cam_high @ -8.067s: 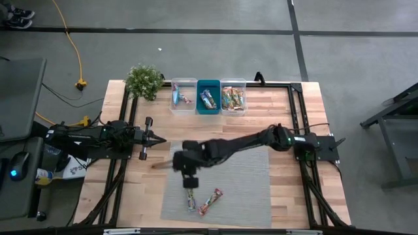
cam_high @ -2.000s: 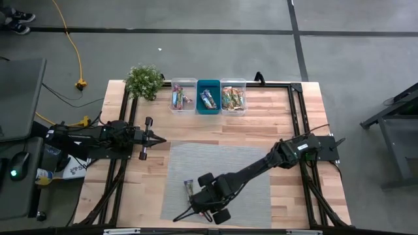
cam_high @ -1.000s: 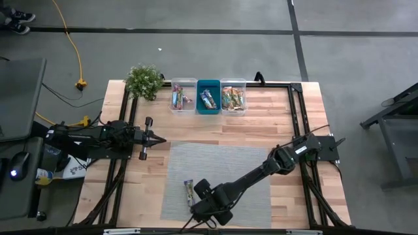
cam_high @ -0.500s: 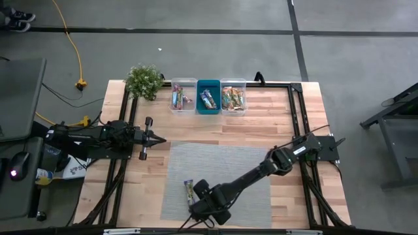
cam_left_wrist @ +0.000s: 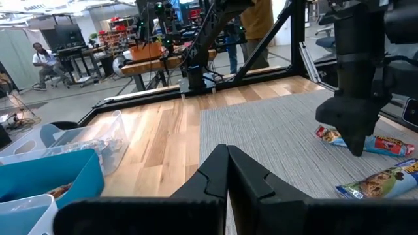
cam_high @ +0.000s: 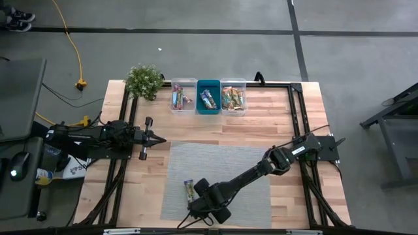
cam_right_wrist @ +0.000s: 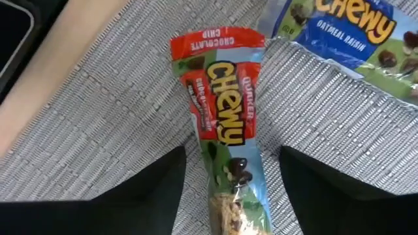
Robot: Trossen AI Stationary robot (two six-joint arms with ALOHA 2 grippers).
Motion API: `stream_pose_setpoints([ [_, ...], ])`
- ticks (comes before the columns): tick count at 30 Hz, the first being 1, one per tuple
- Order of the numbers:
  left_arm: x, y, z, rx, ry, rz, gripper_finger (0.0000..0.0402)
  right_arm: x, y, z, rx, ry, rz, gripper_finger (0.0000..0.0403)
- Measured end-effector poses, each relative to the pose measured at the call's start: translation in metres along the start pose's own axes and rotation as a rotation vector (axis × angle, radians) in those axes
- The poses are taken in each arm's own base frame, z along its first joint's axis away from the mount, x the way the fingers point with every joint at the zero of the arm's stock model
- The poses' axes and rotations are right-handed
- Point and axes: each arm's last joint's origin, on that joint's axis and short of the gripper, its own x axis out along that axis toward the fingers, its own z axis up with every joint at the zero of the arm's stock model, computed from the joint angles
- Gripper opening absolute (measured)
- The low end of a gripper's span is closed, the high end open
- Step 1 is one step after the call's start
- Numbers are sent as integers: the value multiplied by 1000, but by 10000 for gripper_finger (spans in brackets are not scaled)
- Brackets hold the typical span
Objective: Pick and place Granola Bars by type
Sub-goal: Put the red granola bar into the left transparent bin
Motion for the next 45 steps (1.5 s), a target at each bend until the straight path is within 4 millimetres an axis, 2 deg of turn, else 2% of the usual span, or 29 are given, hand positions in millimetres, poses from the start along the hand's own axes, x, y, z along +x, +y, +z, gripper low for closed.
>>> stream_pose_setpoints([
  [14,0,0,0,0,0,0,1,0,0,-3,48,25,13,132],
  [27,0,0,0,0,0,0,1,-2,3,-11,114,116,33,83],
  [35,0,0,0,0,0,0,1,-5,6,-12,181,119,119,62],
  [39,0,0,0,0,0,0,1,-16,6,-9,200,100,152,59],
  [45,0,0,0,0,0,0,1,-49,1,-5,241,16,155,59],
])
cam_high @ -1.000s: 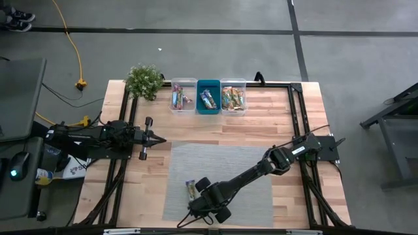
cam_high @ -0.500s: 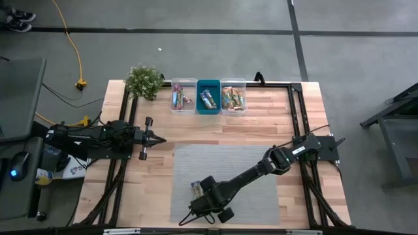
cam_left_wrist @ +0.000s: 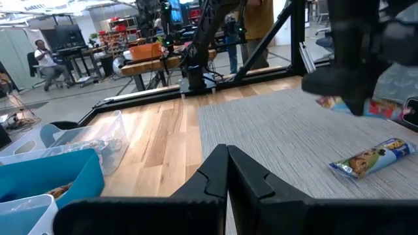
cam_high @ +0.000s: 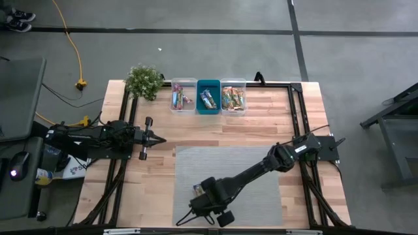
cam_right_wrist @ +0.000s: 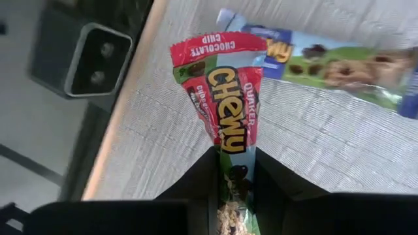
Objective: Pick and place Granola Bars by type
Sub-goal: Put the red granola bar into the left transparent bin
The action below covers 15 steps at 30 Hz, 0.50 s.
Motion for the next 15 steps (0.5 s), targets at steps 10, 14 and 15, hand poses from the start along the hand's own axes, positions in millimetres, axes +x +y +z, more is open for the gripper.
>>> stream_pose_setpoints([
  [10,0,0,0,0,0,0,1,-64,-13,4,123,-195,-5,59],
  [14,0,0,0,0,0,0,1,-91,-26,8,171,-331,-42,59],
  [15,0,0,0,0,0,0,1,-97,-30,9,182,-365,-48,59],
])
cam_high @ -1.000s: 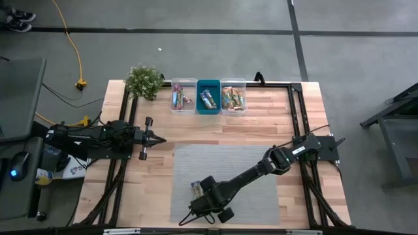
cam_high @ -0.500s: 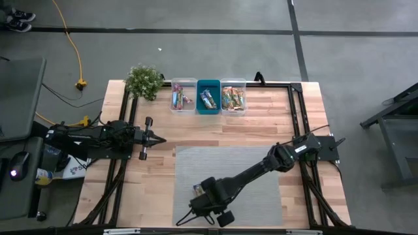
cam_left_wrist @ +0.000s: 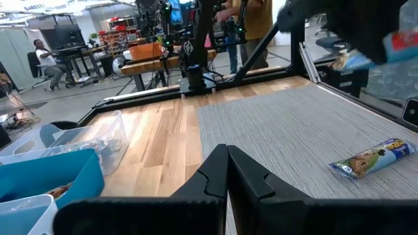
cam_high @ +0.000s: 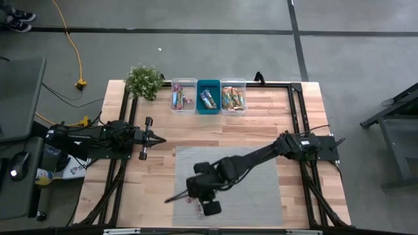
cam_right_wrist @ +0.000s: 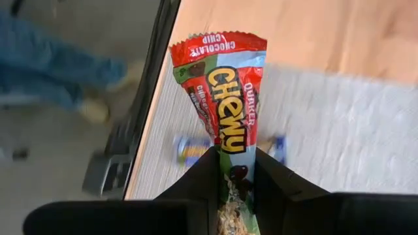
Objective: Pick and place Granola Bars by type
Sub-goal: Put the red granola bar into the left transparent bin
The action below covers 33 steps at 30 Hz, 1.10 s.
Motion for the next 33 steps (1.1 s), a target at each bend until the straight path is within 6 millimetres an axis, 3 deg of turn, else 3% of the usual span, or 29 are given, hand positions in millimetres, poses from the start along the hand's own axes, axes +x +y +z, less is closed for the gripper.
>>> stream_pose_setpoints([
  [8,0,0,0,0,1,-1,1,-38,-39,32,75,-304,-77,59],
  [14,0,0,0,0,0,-1,1,-55,-83,58,168,-562,-100,59],
  [20,0,0,0,0,0,0,1,-70,-136,68,310,-725,-184,59],
  [24,0,0,0,0,0,0,1,-83,-179,67,459,-807,-286,59],
  [33,0,0,0,0,0,0,1,-112,-275,45,803,-903,-464,59],
])
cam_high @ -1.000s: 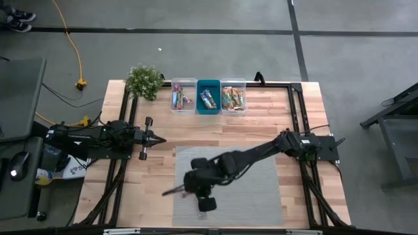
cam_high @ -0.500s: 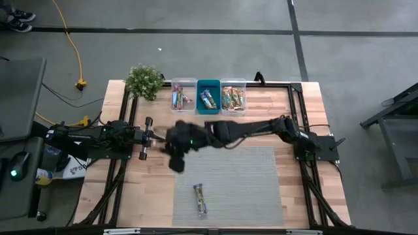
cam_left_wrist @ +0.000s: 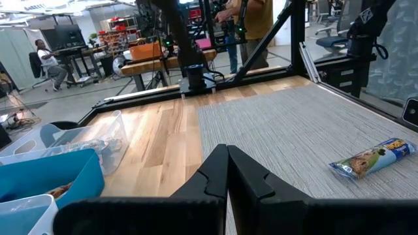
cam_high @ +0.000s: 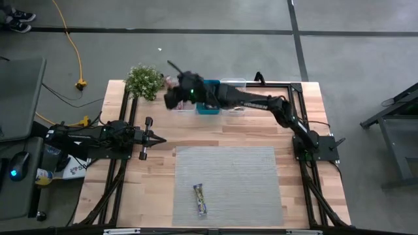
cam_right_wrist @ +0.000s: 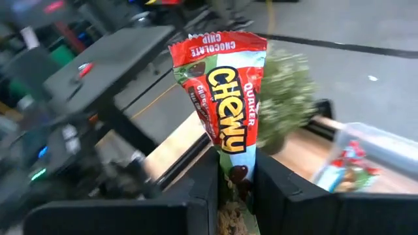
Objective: Pick and place Granola Bars by type
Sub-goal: Put the red granola bar into the left transparent bin
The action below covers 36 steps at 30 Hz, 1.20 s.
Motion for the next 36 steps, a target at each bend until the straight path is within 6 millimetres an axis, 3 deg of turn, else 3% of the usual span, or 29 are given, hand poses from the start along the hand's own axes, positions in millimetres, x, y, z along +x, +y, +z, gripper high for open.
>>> stream_pose_setpoints([
  [4,0,0,0,0,0,0,1,14,-34,13,99,-29,-72,59],
  [7,0,0,0,0,0,0,1,25,-61,12,179,-20,-144,59],
  [12,0,0,0,0,0,-1,1,49,-106,-15,359,15,-213,59],
  [19,0,0,0,0,0,0,1,70,-147,-57,592,1,-108,59],
  [25,0,0,0,0,0,0,1,73,-167,-75,641,29,-91,59],
  [36,0,0,0,0,0,0,1,73,-171,-74,567,91,-57,61],
])
